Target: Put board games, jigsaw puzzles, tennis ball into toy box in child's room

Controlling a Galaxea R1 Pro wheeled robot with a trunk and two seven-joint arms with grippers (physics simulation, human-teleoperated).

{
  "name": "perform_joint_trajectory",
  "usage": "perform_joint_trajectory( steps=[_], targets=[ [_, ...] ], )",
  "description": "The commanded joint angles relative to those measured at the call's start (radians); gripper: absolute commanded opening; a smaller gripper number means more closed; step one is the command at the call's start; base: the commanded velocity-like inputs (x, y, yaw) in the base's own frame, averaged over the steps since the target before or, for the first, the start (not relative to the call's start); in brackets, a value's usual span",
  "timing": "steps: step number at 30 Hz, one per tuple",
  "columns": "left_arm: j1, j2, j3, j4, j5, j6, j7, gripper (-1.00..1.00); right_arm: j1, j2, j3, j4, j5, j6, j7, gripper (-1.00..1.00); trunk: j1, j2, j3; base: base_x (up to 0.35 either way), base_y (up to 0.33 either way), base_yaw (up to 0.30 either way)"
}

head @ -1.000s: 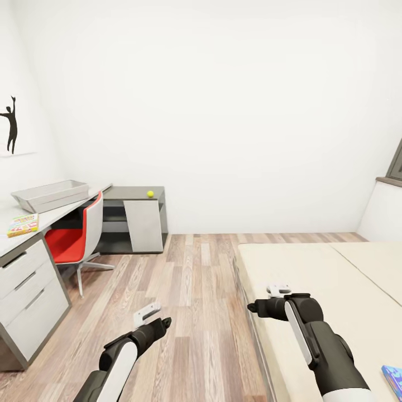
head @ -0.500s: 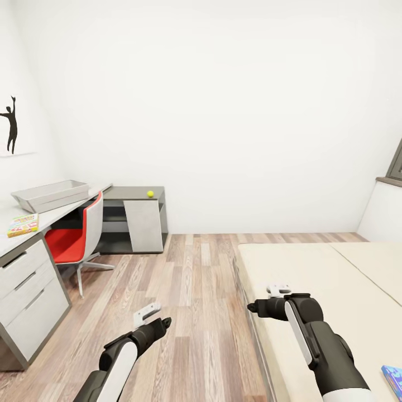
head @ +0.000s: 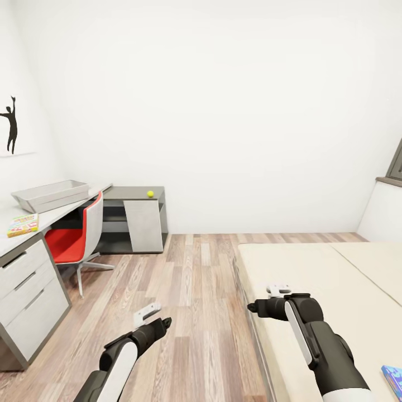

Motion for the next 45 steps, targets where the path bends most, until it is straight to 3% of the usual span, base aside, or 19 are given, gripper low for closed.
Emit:
perform_joint_trajectory(
  steps=[1,31,45],
  targets=[
    [-0.001,0.000,-0.001,-0.001,0.011,0.002,0.010,1.00,-0.001,0.000,0.000,-0.001,-0.001,0.004,0.002,1.00,0.000,-0.001,-0.001,0.000,-0.034,0.000],
    [-0.001,0.000,-0.002,-0.001,0.010,0.002,0.010,1.00,-0.001,0.000,-0.001,-0.001,-0.001,0.004,0.002,1.00,0.000,-0.001,-0.001,0.000,-0.212,0.000],
    [-0.001,0.000,0.002,-0.001,0.011,0.002,0.010,1.00,0.001,-0.004,-0.002,0.007,-0.001,0.000,0.009,1.00,0.000,-0.001,-0.001,0.000,-0.074,0.000]
  ],
)
